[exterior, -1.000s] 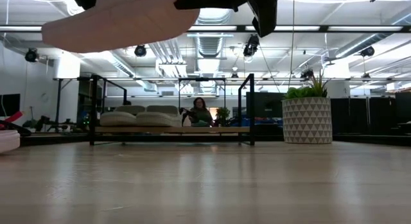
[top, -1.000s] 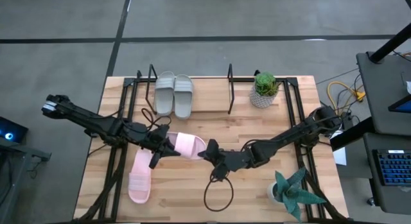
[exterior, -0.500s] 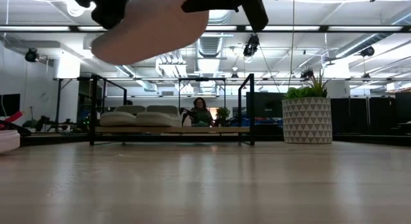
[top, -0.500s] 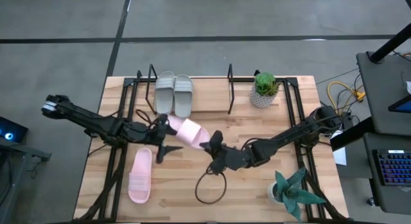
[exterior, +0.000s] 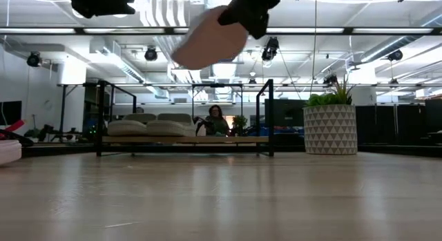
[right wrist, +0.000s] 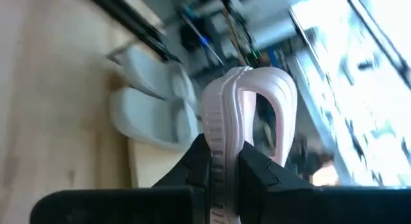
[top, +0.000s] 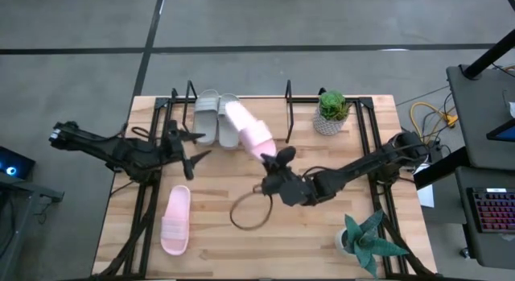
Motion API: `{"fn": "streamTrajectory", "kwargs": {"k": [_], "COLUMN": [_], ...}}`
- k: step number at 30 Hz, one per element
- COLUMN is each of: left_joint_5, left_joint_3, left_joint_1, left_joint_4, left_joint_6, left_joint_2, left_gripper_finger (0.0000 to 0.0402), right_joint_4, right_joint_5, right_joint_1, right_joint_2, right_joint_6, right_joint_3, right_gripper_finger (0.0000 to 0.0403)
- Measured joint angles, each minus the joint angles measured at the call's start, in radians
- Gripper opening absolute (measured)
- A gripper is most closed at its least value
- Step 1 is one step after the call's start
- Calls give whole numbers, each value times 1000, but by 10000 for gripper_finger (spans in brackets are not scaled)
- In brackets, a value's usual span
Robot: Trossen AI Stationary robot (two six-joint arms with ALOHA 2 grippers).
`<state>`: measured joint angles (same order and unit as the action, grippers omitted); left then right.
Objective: Pick and place slides into the shelf
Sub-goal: Put the right pink slipper on the shelf
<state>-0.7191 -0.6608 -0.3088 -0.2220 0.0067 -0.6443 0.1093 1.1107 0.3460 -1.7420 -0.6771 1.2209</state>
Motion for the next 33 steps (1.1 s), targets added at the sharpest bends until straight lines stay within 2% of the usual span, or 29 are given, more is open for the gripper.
{"fn": "streamTrajectory", "kwargs": {"k": [4,9,12,15,18,25,33], "left_joint_5": [-1,-1,-1,-1,-1,-6,-29], "left_joint_3": [12,14,14,15,15,15,15], "left_joint_1": [0,0,0,0,0,0,0], "left_joint_4": [-7,-6,-6,-6,-6,-6,-6], "left_joint_6": [-1,0,0,0,0,0,0], "left_joint_2": [46,50,34,9,-15,-44,-36], "left_gripper_finger": [246,246,246,246,246,246,246], "right_joint_4": [-2,-71,-218,-383,-471,-491,-503], "right_joint_5": [90,105,74,1,-51,-65,-67], "right_joint_1": [-45,-106,-148,-193,-232,-285,-321], "right_joint_2": [0,0,0,0,0,-38,-143], "right_joint_6": [85,198,336,499,596,618,601], "right_joint_3": [18,79,128,165,172,159,159], "right_gripper_finger": [29,28,28,28,28,28,28]}}
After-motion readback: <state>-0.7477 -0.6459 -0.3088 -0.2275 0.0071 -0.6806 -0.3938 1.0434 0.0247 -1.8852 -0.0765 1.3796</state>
